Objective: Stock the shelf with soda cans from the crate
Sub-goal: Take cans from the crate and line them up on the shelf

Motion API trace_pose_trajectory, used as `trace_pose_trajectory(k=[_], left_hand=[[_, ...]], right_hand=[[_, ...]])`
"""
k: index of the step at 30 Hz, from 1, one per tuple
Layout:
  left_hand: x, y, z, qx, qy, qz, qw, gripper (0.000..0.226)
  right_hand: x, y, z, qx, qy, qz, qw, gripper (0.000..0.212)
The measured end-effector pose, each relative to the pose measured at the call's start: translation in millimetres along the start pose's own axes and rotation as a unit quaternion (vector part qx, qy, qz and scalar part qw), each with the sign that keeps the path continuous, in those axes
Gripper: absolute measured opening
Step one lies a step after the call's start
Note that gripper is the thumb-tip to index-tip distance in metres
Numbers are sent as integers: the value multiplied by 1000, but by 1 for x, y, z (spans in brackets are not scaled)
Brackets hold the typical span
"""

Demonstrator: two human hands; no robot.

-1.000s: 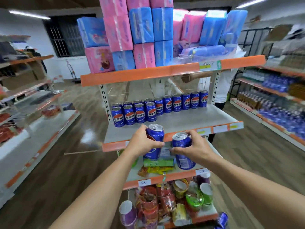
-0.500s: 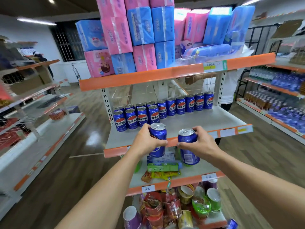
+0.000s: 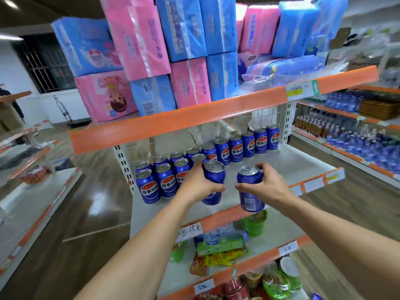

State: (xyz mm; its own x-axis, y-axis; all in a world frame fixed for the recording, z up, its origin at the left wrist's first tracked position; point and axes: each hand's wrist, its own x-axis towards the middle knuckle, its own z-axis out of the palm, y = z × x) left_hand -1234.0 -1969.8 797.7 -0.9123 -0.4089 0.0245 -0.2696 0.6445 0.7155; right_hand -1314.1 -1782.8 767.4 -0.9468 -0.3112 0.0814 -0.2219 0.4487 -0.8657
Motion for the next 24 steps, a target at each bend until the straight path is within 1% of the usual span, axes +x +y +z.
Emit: trace_pose_trajectory(k=[4, 9, 13, 17, 21, 24], left_hand=[[31, 3, -4, 8, -23, 32, 999, 80], [54, 5, -5, -3, -34, 50, 998, 81], [64, 1, -7, 54, -8, 73, 996, 83], [71, -4, -7, 85, -5, 85, 993, 77], [80, -5, -7, 122, 28, 113, 986, 71], [88, -5, -3, 148, 44, 117, 981, 70]], right_hand=[[16, -8, 5, -1, 25, 14, 1000, 73], [30, -16, 2, -18, 55, 28, 998, 67], [39, -19, 3, -21, 64, 33, 997, 63], [48, -26, 7, -33, 66, 34, 997, 65], [59, -31, 13, -39, 56, 19, 998, 65], [69, -31, 15, -42, 53, 11, 998, 64]])
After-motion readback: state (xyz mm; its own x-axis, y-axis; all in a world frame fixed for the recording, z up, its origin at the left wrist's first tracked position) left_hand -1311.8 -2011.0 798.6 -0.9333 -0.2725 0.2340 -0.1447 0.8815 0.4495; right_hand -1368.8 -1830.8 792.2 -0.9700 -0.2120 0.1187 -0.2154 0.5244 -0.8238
